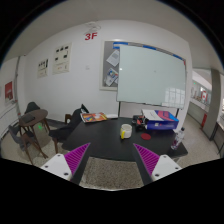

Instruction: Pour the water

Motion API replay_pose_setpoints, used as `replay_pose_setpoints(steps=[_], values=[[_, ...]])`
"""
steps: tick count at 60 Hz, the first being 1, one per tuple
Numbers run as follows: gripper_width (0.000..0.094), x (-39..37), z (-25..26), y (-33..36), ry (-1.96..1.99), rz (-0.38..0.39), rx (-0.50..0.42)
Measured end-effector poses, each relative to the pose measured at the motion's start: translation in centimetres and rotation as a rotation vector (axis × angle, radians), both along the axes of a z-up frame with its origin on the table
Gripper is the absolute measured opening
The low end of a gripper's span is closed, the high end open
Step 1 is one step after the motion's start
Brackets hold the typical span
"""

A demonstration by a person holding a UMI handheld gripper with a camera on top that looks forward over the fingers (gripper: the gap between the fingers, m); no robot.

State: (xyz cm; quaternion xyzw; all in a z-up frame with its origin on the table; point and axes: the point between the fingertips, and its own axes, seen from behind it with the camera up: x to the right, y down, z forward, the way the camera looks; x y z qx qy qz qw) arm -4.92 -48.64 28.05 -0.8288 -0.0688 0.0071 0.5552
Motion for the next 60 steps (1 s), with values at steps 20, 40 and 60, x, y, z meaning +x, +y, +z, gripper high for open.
replay_pose_setpoints(steps=[20,40,60], values=[[0.0844,13.7,-8.6,1.2,-0.013,-0.106,-0.091],[0.0849,36.2,-18.6,10.8,-0.046,-0.206,-0.112],[0.0843,49.0,-21.7,26.9,-0.008,-0.212,-0.015]])
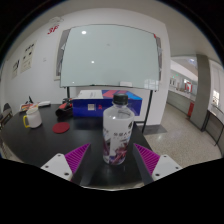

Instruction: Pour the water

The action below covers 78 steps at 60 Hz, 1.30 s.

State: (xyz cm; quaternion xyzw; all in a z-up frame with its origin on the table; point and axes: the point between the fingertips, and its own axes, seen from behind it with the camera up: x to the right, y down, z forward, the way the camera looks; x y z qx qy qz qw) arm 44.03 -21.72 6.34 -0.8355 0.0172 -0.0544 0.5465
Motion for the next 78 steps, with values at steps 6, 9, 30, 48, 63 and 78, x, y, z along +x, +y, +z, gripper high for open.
replay_pose_setpoints(steps=[6,9,30,48,63,78], values=[[0.0829,1.5,-0.8,3.3,0.006,0.0,0.026],[0.081,1.8,-1.1,4.7,0.017,0.005,0.04],[0.0452,1.6,-1.0,7.2,0.035,0.011,0.118],[0.0401,0.4,3.3,7.6,-0.138,-0.05,0.138],[0.0401,-5.8,17.6,11.4,-0.722,-0.087,0.194],[0.0404,-19.8,24.7,18.0,-1.508,0.049,0.232]])
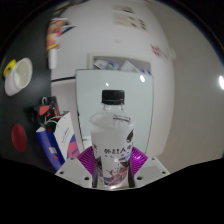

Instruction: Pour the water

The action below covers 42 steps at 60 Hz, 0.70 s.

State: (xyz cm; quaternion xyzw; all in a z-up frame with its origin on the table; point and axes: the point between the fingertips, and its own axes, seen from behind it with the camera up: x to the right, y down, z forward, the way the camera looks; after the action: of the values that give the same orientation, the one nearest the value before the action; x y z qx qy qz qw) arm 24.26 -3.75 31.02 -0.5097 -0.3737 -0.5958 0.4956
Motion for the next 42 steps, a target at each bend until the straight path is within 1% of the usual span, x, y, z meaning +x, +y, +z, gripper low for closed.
replay_pose_setpoints(steps=[5,10,15,17,21,24,28,33,42], values=[[0.0401,-4.8,-1.2,2.0,-0.232,0.04,-0.059],[0.0407,-8.3,-3.6,4.0,-0.423,0.075,-0.124],[0.0406,-11.0,-6.6,5.3,-0.562,0.116,-0.199],[0.0406,-11.3,-8.1,6.1,-0.618,0.14,-0.214],[0.0408,-13.0,-9.6,6.8,-0.724,0.154,-0.261],[0.0409,-13.3,-10.4,7.1,-0.756,0.168,-0.276],[0.0405,-13.2,-10.8,7.5,-0.771,0.146,-0.297],[0.0407,-13.4,-11.0,7.6,-0.77,0.158,-0.306],[0.0409,-13.8,-9.0,6.7,-0.64,0.2,-0.278]])
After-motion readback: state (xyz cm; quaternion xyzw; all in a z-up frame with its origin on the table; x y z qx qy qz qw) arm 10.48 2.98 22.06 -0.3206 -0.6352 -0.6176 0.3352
